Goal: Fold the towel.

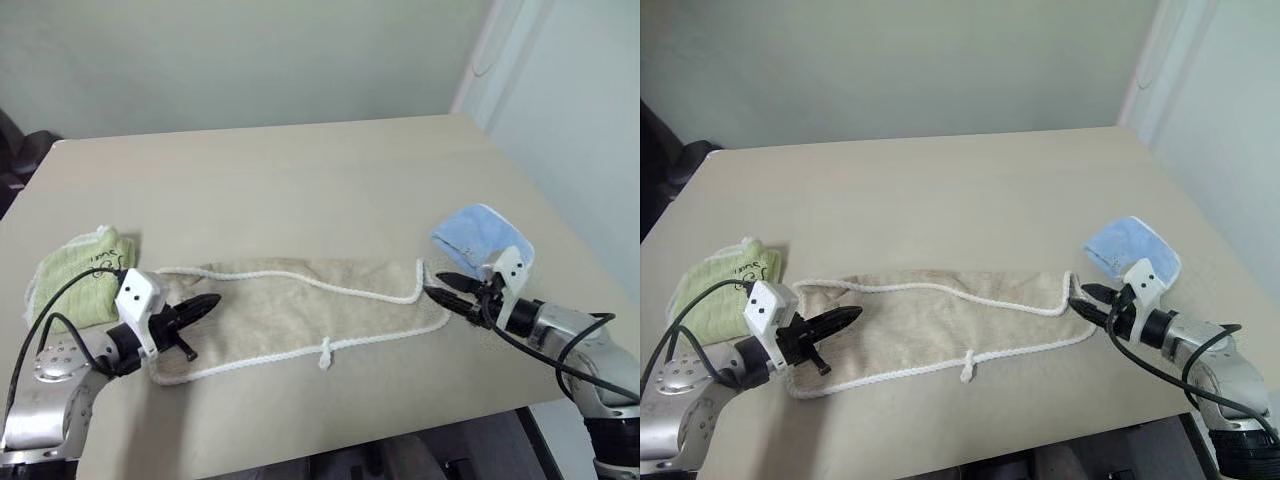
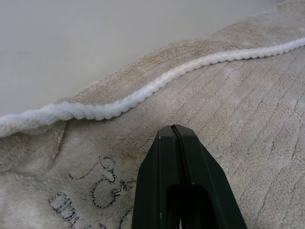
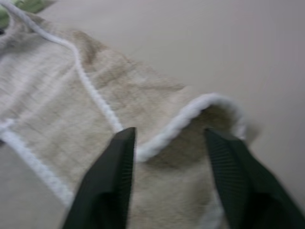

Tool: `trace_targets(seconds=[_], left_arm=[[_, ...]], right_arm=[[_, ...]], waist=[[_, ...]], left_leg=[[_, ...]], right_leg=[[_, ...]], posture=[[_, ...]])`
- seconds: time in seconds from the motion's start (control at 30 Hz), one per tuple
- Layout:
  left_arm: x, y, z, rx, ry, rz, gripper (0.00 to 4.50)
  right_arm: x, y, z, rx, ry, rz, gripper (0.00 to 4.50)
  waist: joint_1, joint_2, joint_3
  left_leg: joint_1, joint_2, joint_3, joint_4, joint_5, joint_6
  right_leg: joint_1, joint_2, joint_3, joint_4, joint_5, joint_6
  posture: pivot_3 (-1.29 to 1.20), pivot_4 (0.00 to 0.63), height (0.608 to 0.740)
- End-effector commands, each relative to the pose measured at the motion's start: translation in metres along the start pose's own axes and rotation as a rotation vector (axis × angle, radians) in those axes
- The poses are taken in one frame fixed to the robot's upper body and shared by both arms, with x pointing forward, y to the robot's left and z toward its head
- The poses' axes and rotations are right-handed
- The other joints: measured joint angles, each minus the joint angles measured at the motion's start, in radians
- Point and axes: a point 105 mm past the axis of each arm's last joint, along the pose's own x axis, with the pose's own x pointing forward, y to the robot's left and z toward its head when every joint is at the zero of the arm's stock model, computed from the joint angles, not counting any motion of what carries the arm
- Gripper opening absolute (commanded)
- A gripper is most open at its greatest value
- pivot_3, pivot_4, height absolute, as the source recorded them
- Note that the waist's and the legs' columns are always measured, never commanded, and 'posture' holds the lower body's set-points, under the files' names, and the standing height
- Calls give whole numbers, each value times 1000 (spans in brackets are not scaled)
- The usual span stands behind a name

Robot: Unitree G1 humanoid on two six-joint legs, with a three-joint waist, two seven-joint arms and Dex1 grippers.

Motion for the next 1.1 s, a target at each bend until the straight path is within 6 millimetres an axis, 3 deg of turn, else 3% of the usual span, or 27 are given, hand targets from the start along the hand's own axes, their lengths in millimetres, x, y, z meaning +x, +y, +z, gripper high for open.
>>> trace_targets(seconds=[0.03,0.1,0.17,0.3,0.4,0.63,1.1], left_arm=[[1,0,7,25,-29,-6,0],[2,-1,6,24,-30,-10,0],[2,-2,5,23,-31,-11,0],[2,-2,5,21,-33,-13,0],[2,-1,4,21,-33,-15,0],[6,0,6,27,-40,-21,0],[11,1,7,34,-43,-34,0]], right_arm=[[-4,0,13,14,-38,-26,3641],[-5,-3,15,17,-38,-52,4301],[-6,-10,19,-52,-28,-103,4301],[-9,-16,24,-395,19,-138,4301],[-8,-19,31,-537,9,-143,4301],[3,-19,32,-852,43,-59,4301],[19,1,22,-1026,70,166,4301]], waist=[[0,0,0],[0,0,0],[0,0,0],[0,0,0],[0,0,0],[0,0,0],[0,0,0]], left_leg=[[0,0,0,0,0,0],[0,0,0,0,0,0],[0,0,0,0,0,0],[0,0,0,0,0,0],[0,0,0,0,0,-1],[0,0,0,0,0,0],[1,0,0,0,5,9]], right_leg=[[0,0,0,0,0,0],[0,0,0,0,0,0],[0,0,0,0,0,0],[0,0,0,0,0,0],[-1,0,0,0,0,0],[0,0,0,0,0,0],[1,0,0,0,2,0]], posture=[[0,150,740],[0,150,740],[0,150,740],[0,150,740],[0,150,740],[0,150,740],[0,150,740]])
